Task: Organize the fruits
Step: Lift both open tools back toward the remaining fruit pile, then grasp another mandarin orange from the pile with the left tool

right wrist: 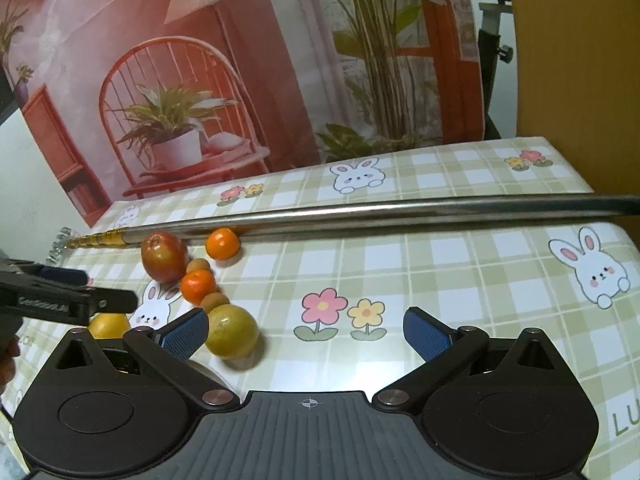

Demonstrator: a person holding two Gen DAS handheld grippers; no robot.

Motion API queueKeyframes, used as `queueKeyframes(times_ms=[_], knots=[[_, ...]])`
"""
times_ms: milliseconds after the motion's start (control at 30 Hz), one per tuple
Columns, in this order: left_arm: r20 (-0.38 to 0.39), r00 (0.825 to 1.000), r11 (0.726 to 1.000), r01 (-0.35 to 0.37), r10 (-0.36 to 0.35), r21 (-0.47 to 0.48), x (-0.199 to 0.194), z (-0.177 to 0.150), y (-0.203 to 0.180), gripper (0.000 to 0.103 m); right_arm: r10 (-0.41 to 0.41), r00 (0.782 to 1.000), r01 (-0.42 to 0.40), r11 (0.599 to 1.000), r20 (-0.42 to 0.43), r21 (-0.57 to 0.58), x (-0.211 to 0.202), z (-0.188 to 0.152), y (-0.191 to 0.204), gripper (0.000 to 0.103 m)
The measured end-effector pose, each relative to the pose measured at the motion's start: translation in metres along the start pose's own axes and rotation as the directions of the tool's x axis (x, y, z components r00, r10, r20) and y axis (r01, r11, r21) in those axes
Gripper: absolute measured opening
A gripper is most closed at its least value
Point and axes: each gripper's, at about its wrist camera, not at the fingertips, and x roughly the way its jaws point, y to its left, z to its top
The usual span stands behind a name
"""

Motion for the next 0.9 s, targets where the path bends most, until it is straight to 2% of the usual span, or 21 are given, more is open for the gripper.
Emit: queueKeyframes(times_ms=[100, 200, 333, 367, 467, 533, 900], knots=[[0.010, 1.000, 1.000, 0.008, -0.008, 0.004, 0.007, 0.005, -0.003, 0.099, 0.002, 1.000, -0.003, 0.999, 0.017, 0.050, -0.001, -0.002, -0.007, 0.103], [0.020, 0.999, 0.999, 0.036, -0.036, -0.027, 0.014, 0.009, -0.002, 0.094, 0.014, 1.000, -0.016, 0.996, 0.020, 0.092, 0.000, -0.003, -0.015, 0.103], [0.009, 0.996, 0.990, 0.091, -0.090, -0.104, 0.027, 0.016, 0.003, 0.077, 0.016, 1.000, -0.018, 0.995, 0.017, 0.103, 0.002, -0.006, -0.020, 0.103], [0.005, 0.993, 0.981, 0.116, -0.117, -0.157, 0.031, 0.017, 0.008, 0.068, 0.019, 1.000, -0.020, 0.994, 0.017, 0.105, 0.001, -0.007, -0.020, 0.103], [-0.005, 0.983, 0.939, 0.175, -0.185, -0.296, 0.042, 0.021, 0.019, 0.051, 0.021, 1.000, -0.023, 0.994, 0.018, 0.107, 0.002, -0.008, -0.021, 0.103], [-0.011, 0.981, 0.924, 0.177, -0.192, -0.339, 0.049, 0.022, 0.022, 0.051, 0.020, 1.000, -0.023, 0.994, 0.022, 0.108, 0.002, -0.008, -0.021, 0.103], [-0.065, 0.980, 0.912, 0.150, -0.188, -0.381, 0.081, 0.023, 0.014, 0.045, 0.021, 1.000, -0.023, 0.992, 0.018, 0.128, 0.003, -0.012, -0.029, 0.101]])
